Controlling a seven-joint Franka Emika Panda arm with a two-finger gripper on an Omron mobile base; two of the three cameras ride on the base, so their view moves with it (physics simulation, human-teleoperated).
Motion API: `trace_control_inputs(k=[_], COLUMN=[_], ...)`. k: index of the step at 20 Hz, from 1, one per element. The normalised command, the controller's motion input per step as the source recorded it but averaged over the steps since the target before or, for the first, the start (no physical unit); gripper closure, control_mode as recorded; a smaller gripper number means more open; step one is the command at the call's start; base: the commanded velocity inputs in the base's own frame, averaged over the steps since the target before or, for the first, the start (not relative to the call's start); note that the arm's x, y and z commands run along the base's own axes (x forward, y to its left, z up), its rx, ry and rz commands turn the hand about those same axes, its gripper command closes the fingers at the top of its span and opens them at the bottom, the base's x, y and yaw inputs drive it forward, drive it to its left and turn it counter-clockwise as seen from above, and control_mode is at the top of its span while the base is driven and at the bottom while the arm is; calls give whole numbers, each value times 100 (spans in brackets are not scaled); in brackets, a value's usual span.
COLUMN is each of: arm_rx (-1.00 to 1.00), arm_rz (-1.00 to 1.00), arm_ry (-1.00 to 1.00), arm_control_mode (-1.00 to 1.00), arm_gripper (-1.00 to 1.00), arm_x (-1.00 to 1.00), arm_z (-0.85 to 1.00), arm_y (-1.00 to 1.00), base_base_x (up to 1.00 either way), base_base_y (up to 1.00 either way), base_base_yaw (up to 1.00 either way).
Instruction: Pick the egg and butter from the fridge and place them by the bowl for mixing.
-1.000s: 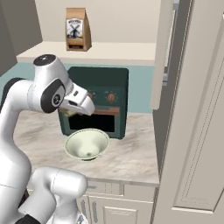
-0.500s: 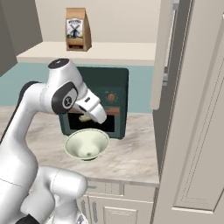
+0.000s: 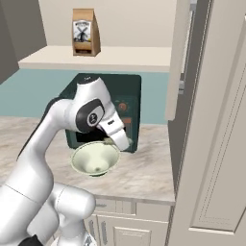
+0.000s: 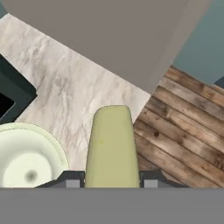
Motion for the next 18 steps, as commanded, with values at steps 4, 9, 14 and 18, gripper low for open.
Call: trace_control_inputs(k=[4,9,14,18], arm_rx=[13,18,4,0], arm_rz=[0,3,1,-5], arm_ry=[1,-14,-14,0], arm_control_mode=[-100,-100,-100,-100], arm_gripper=[100,100,100,100], arm_x=[20,21,23,42], arm_z=[-49,-45,-36,-27], arm_y=[-26,-4,6,9], base_base_x=[0,0,0,0], base_base_y=[0,0,0,0], base_base_yaw=[0,0,0,0])
